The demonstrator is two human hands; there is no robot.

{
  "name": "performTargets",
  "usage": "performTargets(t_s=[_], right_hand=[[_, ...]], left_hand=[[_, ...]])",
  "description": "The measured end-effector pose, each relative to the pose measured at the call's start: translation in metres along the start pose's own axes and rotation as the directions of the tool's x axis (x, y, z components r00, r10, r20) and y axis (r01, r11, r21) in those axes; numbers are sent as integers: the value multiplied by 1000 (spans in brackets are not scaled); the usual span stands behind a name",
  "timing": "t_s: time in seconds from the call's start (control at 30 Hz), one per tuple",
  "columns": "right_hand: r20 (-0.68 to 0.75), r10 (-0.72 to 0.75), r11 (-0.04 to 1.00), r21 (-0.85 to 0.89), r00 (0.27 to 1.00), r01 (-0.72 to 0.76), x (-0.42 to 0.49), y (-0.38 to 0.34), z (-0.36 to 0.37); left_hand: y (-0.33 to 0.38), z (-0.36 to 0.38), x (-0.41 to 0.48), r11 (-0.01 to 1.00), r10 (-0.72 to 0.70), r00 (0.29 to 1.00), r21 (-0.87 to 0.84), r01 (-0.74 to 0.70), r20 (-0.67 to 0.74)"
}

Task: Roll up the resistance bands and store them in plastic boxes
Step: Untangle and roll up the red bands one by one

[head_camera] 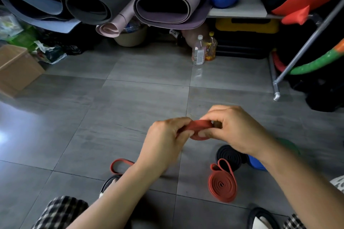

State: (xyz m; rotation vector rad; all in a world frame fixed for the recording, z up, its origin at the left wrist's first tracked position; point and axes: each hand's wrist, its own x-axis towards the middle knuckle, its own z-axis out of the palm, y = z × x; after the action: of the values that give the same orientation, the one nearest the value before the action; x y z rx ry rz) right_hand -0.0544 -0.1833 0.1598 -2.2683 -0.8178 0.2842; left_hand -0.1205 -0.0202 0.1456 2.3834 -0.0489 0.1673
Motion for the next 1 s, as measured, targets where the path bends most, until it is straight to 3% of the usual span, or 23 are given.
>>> performTargets(t_s=[0.07,0.17,0.23,0.33,0.43,0.57,0.63,0.67,0.7,0.77,0.83,0.9,0.97,1.0], right_hand=[[-40,-18,1000,-22,999,17,1,3,2],[-104,56,943,332,993,-18,0,2,0],[-136,118,821,570,984,-20,0,1,-2],[-163,208,627,779,964,-4,2,-1,-2],[-163,247,434,900,955,42,2,-4,5],[-62,347,99,995,936,30,2,-17,30],[4,357,2,1000,934,-5,2,-23,39],[27,358,25,999,933,-39,2,-23,41],[30,358,133,988,933,-82,2,-22,39],[-45,327,529,837,944,-144,3,-14,28],[-118,227,831,542,967,-129,3,-7,13],[-65,74,962,268,995,-54,3,-3,7],[-9,-43,999,10,999,43,1,-2,11],[-20,-65,997,-37,998,64,2,-2,13]], left_hand=[[3,0,2,991,-80,997,-105,79,-5],[6,-8,8,814,-284,958,-519,260,35],[8,-11,10,708,-305,949,-648,279,75],[10,-10,10,669,-296,952,-695,262,74],[13,-8,8,631,-295,953,-736,247,68],[20,0,3,472,-357,932,-848,240,64],[17,0,3,418,-410,911,-878,235,49],[16,-2,4,434,-421,906,-870,235,35],[12,-5,5,487,-420,907,-840,238,14],[4,-13,7,731,-342,937,-647,216,-73],[-4,-20,8,958,-151,983,-262,119,-105],[-5,-20,5,999,-38,998,-11,38,-41],[-4,-15,1,999,-17,1000,44,17,2],[-3,-13,0,1000,-26,1000,13,26,-3]])
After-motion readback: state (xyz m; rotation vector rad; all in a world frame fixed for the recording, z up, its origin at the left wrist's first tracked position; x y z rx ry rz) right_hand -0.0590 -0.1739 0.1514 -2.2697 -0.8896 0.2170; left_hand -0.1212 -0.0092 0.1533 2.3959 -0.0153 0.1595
